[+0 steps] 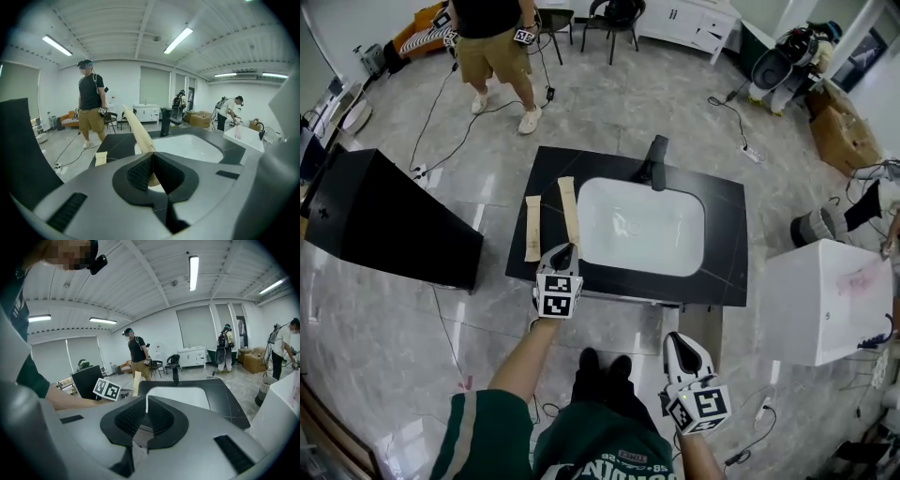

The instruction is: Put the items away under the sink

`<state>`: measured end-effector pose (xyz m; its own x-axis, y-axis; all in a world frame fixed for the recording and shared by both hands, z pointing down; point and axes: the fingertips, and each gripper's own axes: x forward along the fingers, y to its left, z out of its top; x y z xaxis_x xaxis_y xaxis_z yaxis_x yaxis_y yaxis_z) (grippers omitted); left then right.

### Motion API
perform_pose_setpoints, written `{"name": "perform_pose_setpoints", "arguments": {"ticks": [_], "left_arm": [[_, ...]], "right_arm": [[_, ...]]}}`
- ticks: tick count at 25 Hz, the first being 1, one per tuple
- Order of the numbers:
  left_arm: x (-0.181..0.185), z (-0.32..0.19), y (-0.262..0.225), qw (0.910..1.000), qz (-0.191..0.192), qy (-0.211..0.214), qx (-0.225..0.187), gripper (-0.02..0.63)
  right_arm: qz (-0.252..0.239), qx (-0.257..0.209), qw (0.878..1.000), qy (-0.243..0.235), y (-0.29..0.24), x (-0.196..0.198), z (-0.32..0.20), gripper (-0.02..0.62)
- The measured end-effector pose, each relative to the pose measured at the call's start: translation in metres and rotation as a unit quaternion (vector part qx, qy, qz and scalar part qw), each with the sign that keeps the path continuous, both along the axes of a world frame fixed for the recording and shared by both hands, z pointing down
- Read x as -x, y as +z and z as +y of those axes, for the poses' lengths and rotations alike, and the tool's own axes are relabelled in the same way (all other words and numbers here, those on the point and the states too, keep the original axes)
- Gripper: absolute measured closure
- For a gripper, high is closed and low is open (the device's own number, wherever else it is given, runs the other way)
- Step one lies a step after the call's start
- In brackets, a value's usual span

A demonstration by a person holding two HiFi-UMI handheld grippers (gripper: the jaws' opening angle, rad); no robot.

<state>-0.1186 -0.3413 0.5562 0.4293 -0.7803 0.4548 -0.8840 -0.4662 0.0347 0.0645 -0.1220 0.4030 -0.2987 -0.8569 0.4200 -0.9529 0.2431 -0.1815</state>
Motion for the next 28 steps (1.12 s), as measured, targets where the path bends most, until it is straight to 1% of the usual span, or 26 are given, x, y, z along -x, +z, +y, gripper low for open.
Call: {"name": "perform_pose_setpoints", "arguments": {"ticks": [2,5,8,10,16,21,28], "left_arm": [[-0.009,0.007,-0.015,0.9998,0.01,0.016,-0.009,0.592],[-0.025,0.026,-0.027,0.9991,0.021,0.036,-0.011,0.592],[-0.042,0.048,-0.045,0.9972,0.035,0.063,-0.019,0.592],[-0.05,0.062,-0.06,0.9956,0.045,0.077,-0.029,0.592],[-0.081,0.122,-0.089,0.9896,0.079,0.115,-0.036,0.594],[-0.101,0.183,-0.098,0.9864,0.091,0.134,-0.029,0.594],[-0.139,0.28,-0.097,0.9803,0.086,0.177,-0.014,0.594]], "right_arm": [[0.002,-0.006,1.0,0.003,-0.003,-0.001,0.003,0.552],[0.003,-0.01,1.0,0.009,-0.006,-0.007,0.011,0.552],[0.001,-0.022,0.999,0.026,-0.013,-0.011,0.023,0.552],[0.0,-0.03,0.999,0.026,-0.017,-0.012,0.028,0.552],[-0.005,-0.048,0.998,0.036,-0.03,-0.024,0.054,0.552],[-0.012,-0.059,0.998,0.036,-0.031,-0.035,0.094,0.552],[-0.019,-0.063,0.997,0.045,-0.03,-0.061,0.174,0.552]]}}
